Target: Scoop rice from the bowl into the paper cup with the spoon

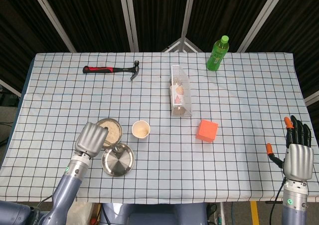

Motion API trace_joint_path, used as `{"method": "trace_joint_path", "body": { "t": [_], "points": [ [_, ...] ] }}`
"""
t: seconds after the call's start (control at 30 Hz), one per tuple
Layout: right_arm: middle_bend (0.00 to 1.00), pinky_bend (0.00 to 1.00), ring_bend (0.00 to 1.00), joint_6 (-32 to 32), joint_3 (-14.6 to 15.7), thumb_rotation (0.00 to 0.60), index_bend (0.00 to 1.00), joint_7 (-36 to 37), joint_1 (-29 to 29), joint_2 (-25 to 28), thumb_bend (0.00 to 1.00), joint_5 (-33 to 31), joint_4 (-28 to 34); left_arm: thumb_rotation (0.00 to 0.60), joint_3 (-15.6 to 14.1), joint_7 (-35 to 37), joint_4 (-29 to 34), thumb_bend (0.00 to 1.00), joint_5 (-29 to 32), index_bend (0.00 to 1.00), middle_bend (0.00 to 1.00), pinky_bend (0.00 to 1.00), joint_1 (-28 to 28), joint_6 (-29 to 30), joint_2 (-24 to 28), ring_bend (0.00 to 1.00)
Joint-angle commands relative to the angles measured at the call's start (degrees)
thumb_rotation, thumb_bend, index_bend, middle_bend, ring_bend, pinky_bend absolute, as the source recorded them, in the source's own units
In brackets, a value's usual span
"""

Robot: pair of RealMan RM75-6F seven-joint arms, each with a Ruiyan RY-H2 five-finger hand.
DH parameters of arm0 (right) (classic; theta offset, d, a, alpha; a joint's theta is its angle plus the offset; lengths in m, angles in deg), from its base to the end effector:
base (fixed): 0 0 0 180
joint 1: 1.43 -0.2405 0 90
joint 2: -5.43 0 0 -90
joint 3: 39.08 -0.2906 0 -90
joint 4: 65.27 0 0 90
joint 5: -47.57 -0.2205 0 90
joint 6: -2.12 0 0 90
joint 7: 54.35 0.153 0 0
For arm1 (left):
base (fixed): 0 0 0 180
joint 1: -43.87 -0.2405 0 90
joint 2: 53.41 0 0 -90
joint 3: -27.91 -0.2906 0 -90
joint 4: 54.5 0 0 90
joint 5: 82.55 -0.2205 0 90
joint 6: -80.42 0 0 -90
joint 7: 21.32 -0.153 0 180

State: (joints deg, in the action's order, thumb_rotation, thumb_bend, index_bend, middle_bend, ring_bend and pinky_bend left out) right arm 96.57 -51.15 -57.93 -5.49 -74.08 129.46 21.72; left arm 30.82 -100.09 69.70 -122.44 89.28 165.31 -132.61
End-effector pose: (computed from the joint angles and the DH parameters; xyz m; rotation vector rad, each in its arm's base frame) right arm -0.3344 -0.2152 0.1311 1.0591 -0.8137 1.0986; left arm -0.1309 0.2905 0.0388 -1.8856 -0.4855 -0.3488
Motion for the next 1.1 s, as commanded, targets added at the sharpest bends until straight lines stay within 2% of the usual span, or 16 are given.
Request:
{"method": "trace_joint_path", "body": {
  "t": [0.03,0.13,0.4,0.73,1.1],
  "points": [
    [0.00,0.00,0.00,0.0,0.0,0.600,0.00,0.0,0.0,0.0,0.38,0.0,0.0,0.600,-2.0,1.2,1.9,0.48,1.0,0.53,1.00,1.00,-1.7,1.8,0.7,1.00],
    [0.00,0.00,0.00,0.0,0.0,0.600,0.00,-0.2,0.0,0.0,0.38,0.0,0.2,0.600,-3.4,2.6,2.1,0.48,1.5,0.53,1.00,1.00,-2.9,2.5,0.2,1.00],
    [0.00,0.00,0.00,0.0,0.0,0.600,0.00,-0.2,0.0,0.0,0.38,0.0,0.2,0.600,-4.7,3.6,0.5,0.47,3.3,0.52,1.00,1.00,-4.0,3.6,-3.2,1.00],
    [0.00,0.00,0.00,0.2,0.0,0.600,0.00,0.0,0.0,0.0,0.38,0.1,0.0,0.600,-3.2,3.0,-4.0,0.42,6.0,0.51,1.00,1.00,-3.2,4.1,-9.2,1.00],
    [0.00,0.00,0.00,0.4,-0.1,0.600,0.00,0.1,0.0,-0.1,0.38,0.2,-0.1,0.600,-2.4,1.9,-6.2,0.27,7.8,0.48,1.00,1.00,-2.3,4.9,-13.3,1.00]
  ]
}}
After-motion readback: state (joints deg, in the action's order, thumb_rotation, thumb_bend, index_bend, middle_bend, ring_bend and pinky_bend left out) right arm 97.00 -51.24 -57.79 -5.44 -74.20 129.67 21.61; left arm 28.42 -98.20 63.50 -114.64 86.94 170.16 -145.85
